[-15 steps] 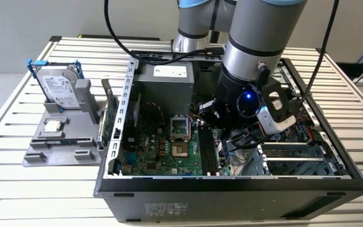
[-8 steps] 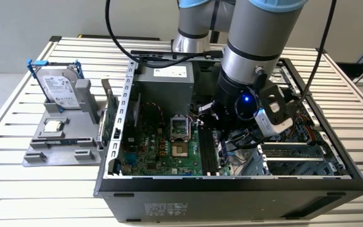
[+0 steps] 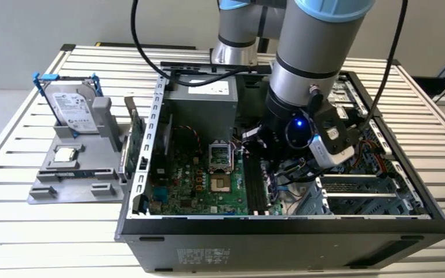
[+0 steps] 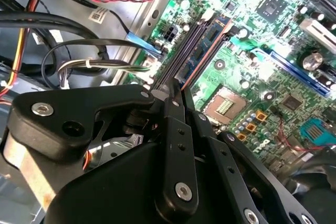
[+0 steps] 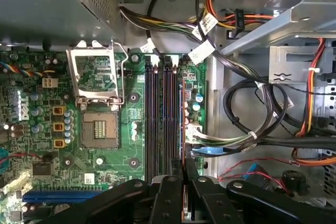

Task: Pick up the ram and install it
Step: 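Insert the ram into the slot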

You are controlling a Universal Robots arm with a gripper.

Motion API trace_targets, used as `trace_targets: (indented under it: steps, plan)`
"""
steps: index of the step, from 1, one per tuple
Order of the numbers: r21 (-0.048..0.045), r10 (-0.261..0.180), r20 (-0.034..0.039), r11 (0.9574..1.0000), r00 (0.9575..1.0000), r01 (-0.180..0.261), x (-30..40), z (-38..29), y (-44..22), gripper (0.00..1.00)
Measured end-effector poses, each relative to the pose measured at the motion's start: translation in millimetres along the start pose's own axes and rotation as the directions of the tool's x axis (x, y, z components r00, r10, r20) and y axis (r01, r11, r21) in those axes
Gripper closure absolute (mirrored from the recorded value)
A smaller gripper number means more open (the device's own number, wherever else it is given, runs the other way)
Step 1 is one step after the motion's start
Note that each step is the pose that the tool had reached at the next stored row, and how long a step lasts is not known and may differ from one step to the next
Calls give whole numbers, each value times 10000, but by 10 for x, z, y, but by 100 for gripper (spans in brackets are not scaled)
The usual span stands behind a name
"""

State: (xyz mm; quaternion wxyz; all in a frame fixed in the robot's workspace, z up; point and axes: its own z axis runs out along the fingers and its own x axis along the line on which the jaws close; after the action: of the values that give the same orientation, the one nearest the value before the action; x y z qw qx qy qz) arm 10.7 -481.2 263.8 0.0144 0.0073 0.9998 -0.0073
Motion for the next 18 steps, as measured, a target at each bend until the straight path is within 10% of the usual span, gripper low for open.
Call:
trace_targets:
  steps: [18]
  plan:
    - [2,0,0,10000,10000,0,8,239,94,100]
